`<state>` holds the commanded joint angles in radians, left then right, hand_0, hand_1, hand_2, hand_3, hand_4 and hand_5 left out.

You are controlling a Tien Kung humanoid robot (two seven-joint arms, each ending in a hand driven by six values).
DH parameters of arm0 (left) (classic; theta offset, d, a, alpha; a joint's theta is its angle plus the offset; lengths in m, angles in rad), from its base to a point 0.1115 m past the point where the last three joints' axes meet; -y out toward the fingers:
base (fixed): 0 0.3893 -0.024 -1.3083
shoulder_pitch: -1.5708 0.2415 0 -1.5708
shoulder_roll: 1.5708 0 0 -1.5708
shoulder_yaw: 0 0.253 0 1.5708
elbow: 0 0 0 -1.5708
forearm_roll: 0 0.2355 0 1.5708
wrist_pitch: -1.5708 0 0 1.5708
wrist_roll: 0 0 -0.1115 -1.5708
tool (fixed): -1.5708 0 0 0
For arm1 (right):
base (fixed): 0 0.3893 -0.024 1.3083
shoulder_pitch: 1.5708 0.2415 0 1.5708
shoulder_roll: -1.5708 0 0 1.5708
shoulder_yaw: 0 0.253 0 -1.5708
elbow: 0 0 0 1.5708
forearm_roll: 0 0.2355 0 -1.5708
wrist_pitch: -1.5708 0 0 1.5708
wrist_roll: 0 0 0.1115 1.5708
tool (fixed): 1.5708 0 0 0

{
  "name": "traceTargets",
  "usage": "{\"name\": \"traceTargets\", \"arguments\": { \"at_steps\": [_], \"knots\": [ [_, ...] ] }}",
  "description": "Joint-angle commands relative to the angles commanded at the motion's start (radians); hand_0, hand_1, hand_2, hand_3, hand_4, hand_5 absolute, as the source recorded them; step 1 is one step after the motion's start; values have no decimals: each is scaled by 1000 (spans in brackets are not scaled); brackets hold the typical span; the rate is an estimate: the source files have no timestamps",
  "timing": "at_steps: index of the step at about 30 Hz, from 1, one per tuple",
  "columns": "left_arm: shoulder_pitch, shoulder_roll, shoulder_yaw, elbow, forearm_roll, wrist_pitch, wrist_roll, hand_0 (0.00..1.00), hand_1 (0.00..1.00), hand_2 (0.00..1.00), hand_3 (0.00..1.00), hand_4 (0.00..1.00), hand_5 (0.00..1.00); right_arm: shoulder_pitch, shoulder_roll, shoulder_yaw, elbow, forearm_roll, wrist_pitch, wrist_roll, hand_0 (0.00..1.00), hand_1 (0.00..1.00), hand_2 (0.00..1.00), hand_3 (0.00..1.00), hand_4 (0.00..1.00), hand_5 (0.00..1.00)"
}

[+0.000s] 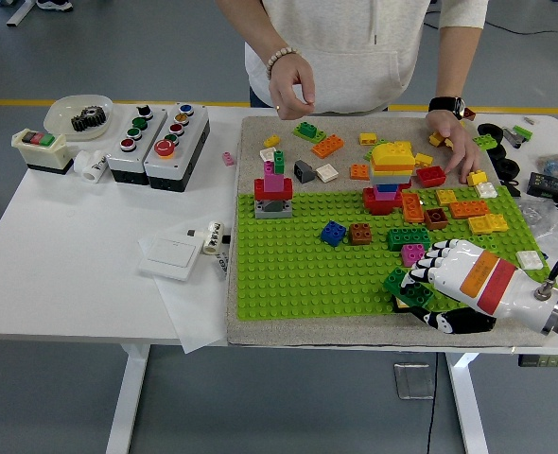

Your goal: Pick up the brick,pile it on top of brick,press brick,pick up the brick,pile it on top of brick,press brick

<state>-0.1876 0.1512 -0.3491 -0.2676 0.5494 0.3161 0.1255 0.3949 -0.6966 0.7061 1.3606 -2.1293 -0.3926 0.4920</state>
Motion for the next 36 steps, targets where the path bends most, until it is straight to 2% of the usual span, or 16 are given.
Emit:
{"name": "traceTargets", "arguments": {
  "at_steps": [4,5,10,11,36],
  "knots": [
    [0,0,1,0,-2,0,-1,780,786,777,627,690,647,-1,0,2,0,-1,-1,-1,372,463,540,578,620,313],
    [0,0,0,0,-1,0,-1,780,785,776,628,688,646,-1,0,3,0,-1,-1,-1,297,440,529,580,605,308],
    [-1,0,1,0,-2,0,-1,780,785,776,628,688,646,1,0,4,1,-3,-2,-2,297,440,529,580,605,308],
    [-2,0,1,0,-2,0,-1,780,785,777,627,688,646,1,0,4,1,-3,-2,-2,254,404,505,587,589,308],
    [-5,0,5,0,-10,-1,-3,777,784,776,626,687,645,0,3,3,-5,-13,1,-4,225,322,426,610,572,309]
  ]
}}
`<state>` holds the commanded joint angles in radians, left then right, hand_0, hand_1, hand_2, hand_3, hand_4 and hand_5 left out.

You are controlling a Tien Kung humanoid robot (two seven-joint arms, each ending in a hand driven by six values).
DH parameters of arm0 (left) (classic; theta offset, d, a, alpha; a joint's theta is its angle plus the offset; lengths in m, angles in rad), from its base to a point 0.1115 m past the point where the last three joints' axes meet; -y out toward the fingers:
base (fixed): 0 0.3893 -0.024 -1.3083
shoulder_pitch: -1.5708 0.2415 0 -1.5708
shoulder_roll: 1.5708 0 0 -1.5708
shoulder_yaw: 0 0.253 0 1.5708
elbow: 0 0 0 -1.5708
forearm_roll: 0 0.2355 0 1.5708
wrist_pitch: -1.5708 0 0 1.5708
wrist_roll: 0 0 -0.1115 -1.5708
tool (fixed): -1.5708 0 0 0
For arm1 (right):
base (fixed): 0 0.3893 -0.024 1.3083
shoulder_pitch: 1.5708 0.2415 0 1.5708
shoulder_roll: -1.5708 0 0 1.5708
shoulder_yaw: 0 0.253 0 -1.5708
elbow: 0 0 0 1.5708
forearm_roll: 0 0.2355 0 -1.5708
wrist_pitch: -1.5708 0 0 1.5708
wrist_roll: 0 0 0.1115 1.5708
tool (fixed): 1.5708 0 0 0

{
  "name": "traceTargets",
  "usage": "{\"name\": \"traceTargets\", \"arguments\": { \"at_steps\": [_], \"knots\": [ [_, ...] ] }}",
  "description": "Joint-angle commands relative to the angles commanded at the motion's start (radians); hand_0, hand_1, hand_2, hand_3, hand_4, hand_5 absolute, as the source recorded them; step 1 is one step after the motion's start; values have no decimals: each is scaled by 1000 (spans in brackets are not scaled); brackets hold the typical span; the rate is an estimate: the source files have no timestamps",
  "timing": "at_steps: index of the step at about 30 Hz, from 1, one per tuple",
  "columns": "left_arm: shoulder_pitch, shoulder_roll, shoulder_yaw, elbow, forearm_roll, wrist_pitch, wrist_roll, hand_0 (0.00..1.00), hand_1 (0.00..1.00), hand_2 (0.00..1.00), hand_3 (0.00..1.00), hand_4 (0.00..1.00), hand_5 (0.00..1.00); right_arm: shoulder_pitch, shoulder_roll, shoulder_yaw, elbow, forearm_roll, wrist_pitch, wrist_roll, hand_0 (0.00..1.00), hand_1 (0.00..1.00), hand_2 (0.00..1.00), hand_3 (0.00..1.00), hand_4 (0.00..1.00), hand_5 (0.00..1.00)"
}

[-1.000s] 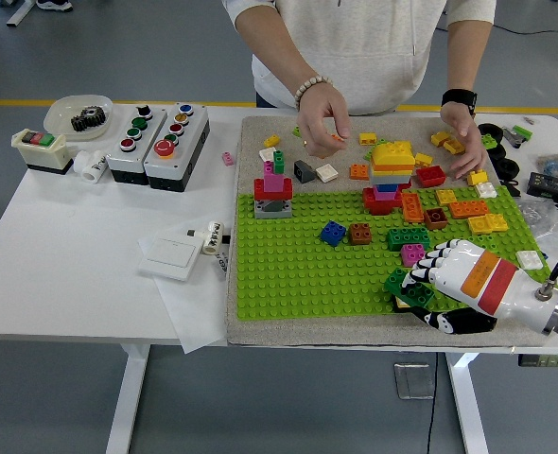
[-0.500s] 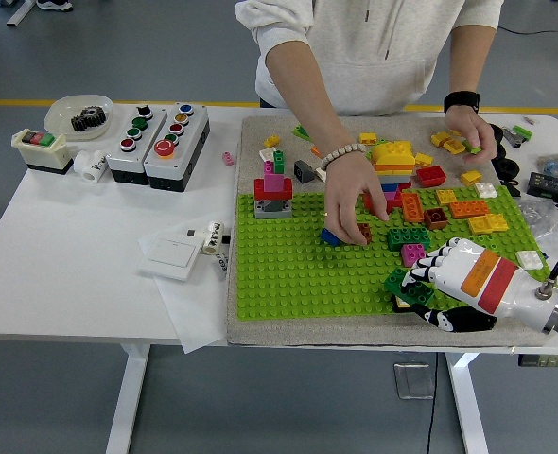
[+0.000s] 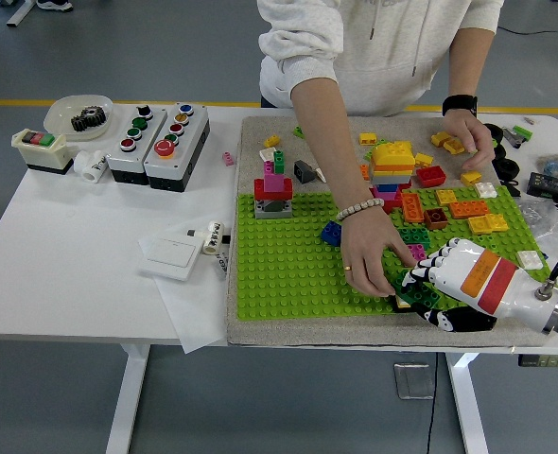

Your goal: Pick up the brick,pile it on top of brick,press brick,pick up the brick,pile it on top of brick,press brick

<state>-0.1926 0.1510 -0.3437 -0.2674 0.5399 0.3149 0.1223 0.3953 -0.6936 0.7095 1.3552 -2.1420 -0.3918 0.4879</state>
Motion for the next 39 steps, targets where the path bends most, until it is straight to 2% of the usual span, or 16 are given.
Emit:
{"name": "traceTargets", "arguments": {
  "at_steps": [39],
  "knots": [
    [-5,2,0,2,3,3,1,776,783,776,623,681,639,9,9,-5,-9,-12,6,-7,210,304,419,615,569,311]
  ]
}}
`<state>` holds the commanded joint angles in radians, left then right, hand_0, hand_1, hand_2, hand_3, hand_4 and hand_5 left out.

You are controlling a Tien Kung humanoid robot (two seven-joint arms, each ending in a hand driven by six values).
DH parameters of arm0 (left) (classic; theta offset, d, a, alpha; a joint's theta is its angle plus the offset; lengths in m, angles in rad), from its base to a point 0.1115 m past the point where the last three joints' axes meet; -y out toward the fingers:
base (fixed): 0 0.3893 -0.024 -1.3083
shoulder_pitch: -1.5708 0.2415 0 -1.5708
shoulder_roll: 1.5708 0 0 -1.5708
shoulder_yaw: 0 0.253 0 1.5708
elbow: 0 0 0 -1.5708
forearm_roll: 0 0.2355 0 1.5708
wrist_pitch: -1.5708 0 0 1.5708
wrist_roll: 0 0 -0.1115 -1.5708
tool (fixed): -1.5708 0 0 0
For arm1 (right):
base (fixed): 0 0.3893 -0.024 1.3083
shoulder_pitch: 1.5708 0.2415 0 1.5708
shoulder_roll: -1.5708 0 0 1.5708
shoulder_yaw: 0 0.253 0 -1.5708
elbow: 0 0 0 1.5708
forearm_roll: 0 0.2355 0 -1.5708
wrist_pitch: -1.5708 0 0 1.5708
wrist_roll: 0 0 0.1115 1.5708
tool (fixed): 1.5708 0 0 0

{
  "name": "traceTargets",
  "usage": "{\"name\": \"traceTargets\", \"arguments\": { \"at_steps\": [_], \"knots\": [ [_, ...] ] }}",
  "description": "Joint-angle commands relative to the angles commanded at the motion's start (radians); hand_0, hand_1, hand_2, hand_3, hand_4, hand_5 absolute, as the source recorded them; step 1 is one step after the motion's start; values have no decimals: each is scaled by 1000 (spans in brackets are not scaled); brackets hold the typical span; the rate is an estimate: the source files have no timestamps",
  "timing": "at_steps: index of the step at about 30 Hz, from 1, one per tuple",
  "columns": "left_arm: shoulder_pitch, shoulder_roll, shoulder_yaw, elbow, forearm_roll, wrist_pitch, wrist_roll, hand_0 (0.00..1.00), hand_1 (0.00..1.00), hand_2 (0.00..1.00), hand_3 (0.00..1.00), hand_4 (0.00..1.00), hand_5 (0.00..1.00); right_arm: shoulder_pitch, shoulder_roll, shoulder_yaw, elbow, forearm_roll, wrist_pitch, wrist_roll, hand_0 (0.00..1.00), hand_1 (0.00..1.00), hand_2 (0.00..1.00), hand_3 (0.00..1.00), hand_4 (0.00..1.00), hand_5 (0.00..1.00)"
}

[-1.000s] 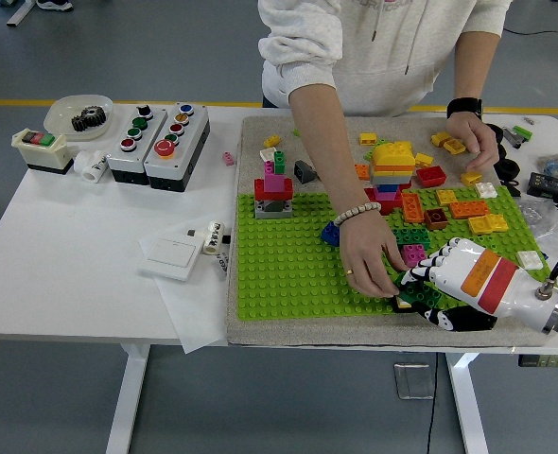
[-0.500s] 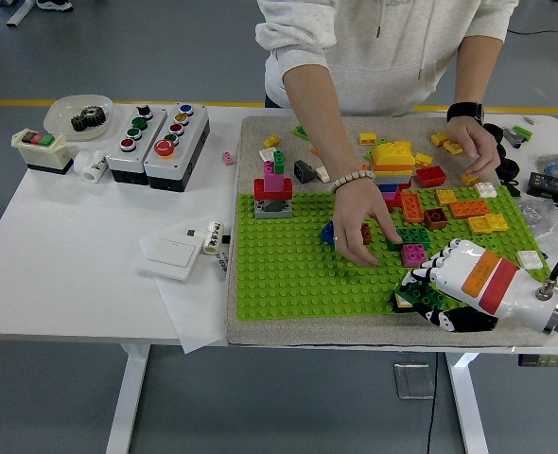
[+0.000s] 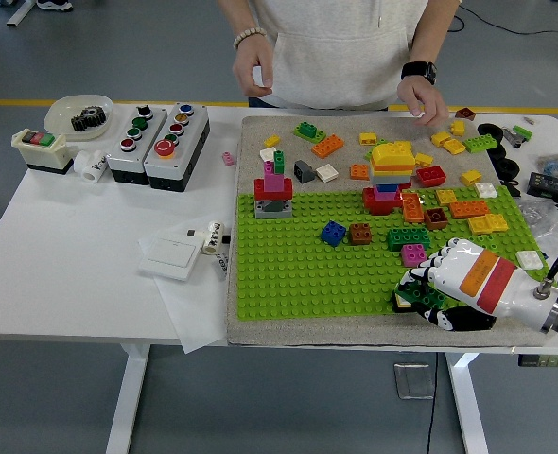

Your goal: Pick up the brick,pile it on top of brick,press brick,pick up the brick,pile it on top of brick,press brick

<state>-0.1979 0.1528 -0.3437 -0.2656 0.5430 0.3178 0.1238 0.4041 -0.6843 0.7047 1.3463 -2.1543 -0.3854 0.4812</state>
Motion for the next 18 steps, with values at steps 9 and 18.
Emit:
{"name": "traceTargets", "arguments": {
  "at_steps": [9,18],
  "knots": [
    [-1,1,7,0,-9,1,-2,777,783,776,623,682,639,8,7,1,-4,-5,0,-8,200,298,414,615,567,315],
    [-3,1,10,0,-15,3,-4,780,784,777,623,683,639,13,16,4,-15,-7,-4,-12,200,302,414,616,568,314]
  ]
}}
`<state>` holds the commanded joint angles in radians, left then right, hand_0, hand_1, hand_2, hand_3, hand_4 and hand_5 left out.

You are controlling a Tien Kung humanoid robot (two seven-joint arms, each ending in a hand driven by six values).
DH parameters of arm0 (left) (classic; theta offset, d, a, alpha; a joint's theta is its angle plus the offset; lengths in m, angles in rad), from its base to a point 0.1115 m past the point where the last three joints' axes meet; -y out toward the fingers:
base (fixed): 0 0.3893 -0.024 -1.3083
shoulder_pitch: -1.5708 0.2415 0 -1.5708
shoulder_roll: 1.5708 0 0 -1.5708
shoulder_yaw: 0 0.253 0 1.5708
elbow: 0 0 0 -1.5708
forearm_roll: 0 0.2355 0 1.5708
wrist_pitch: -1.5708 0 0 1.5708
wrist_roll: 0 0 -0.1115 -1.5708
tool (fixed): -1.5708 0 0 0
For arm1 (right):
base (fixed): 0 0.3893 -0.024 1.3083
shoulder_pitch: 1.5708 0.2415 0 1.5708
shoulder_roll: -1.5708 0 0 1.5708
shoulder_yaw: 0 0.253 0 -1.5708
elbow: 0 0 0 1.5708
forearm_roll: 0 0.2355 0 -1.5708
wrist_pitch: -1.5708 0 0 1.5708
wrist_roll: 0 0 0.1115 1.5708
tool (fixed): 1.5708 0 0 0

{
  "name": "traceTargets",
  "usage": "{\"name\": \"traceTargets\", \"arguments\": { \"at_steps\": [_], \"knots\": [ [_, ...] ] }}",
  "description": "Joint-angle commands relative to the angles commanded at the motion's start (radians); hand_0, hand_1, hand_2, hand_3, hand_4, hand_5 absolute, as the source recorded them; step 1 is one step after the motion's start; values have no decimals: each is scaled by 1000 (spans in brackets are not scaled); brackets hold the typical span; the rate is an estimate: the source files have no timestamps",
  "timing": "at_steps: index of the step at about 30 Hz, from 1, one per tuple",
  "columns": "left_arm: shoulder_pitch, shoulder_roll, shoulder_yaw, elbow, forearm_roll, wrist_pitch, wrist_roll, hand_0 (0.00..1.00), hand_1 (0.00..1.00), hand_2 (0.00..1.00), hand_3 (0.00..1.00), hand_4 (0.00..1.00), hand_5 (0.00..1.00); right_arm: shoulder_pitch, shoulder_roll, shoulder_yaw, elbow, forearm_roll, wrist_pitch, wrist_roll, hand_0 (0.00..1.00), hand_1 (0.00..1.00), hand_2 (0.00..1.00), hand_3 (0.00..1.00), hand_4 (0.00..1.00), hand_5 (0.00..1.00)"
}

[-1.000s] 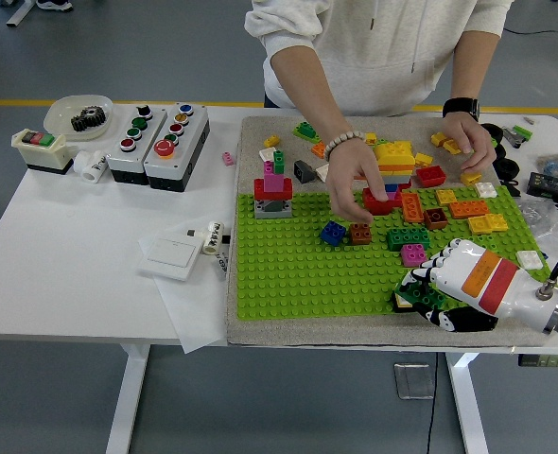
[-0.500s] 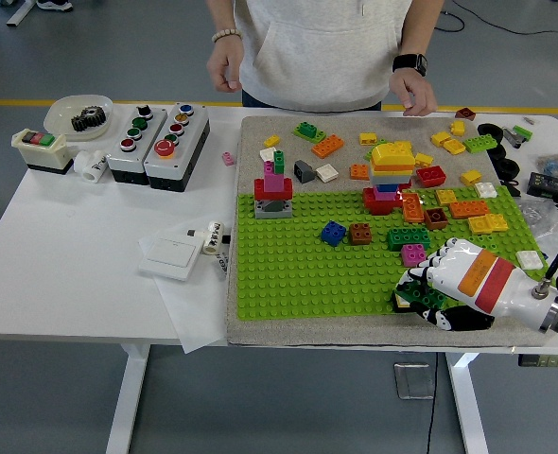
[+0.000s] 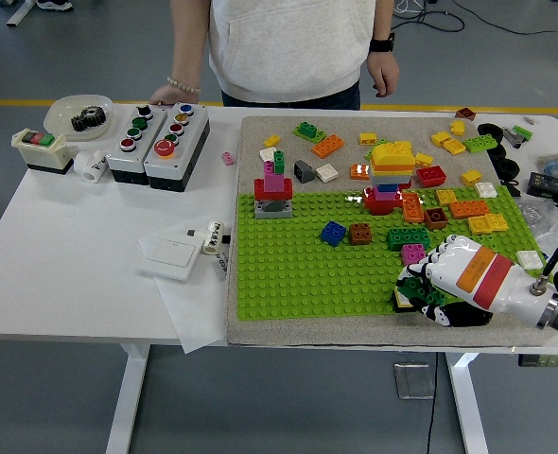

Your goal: Pick up the brick,pile it on top of brick,press brick,pick up the brick,pile it on top of brick,press brick

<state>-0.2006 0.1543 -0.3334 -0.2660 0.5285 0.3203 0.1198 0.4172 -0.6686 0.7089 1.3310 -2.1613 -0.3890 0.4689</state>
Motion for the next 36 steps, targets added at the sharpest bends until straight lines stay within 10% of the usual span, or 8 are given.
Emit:
{"name": "traceTargets", "arguments": {
  "at_steps": [36],
  "knots": [
    [1,0,-3,1,7,-1,2,772,784,775,625,683,638,7,2,17,41,10,1,-8,195,297,421,615,571,322]
  ]
}}
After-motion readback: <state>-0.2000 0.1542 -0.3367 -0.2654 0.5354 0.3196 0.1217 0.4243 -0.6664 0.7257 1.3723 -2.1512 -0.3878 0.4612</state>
